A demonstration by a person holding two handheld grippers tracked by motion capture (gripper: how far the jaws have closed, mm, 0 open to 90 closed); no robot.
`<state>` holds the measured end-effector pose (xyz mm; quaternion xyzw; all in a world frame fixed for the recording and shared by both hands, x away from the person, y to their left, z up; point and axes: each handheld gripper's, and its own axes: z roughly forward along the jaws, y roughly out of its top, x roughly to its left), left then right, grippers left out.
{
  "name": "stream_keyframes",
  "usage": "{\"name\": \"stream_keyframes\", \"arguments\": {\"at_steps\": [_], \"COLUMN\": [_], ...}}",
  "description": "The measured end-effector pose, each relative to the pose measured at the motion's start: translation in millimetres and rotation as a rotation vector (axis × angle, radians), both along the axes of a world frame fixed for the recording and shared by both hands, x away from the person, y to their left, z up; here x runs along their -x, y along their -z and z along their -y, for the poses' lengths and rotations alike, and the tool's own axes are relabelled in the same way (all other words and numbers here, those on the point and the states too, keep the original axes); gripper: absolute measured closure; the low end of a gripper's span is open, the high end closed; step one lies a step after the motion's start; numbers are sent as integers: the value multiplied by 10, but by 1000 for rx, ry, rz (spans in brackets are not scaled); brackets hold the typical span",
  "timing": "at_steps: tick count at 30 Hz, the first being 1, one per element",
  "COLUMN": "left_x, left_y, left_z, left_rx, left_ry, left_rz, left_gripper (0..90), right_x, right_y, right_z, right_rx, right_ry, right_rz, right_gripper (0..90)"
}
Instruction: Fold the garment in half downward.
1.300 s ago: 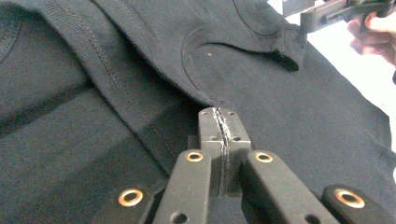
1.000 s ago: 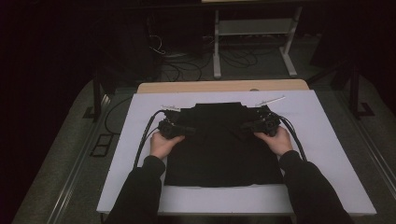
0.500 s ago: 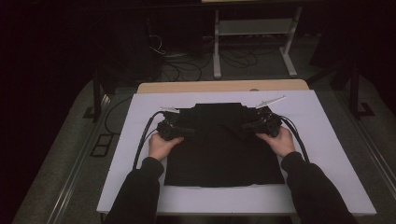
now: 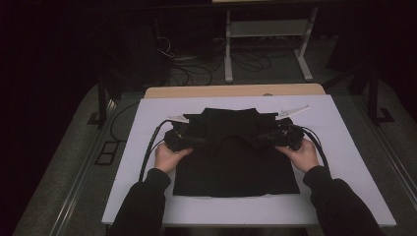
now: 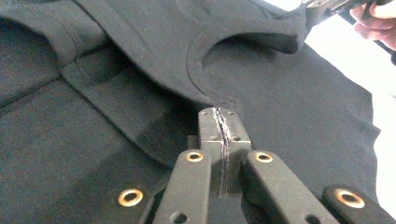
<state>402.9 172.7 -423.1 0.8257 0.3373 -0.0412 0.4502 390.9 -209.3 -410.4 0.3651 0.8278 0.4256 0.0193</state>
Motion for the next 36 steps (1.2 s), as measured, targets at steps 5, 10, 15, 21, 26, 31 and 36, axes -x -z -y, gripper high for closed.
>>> {"name": "stream_keyframes", "arguments": {"at_steps": [5,10,15,21,26,31,36], "left_x": [103,192,297,386,414,475,511], "left_y": [1,-17,-72,-72,-58,-70,-59], "left_z": [-13,-2,35,28,20,17,-19], "left_rx": [2,16,22,19,4,7,-3], "left_ry": [-4,10,28,35,45,51,53], "left_rz": [7,9,28,31,25,33,28], "left_gripper": [884,884,884,884,883,883,883], "right_x": [100,202,275,348,419,460,494], "right_y": [45,56,84,111,133,135,136], "right_z": [67,117,137,123,90,111,140], "right_rx": [-11,-14,-13,-27,-16,-17,-18], "right_ry": [5,1,-7,-25,-43,-44,-42], "right_rz": [-7,-14,-29,-42,-44,-45,-56], "right_gripper": [827,827,827,827,826,826,826]}}
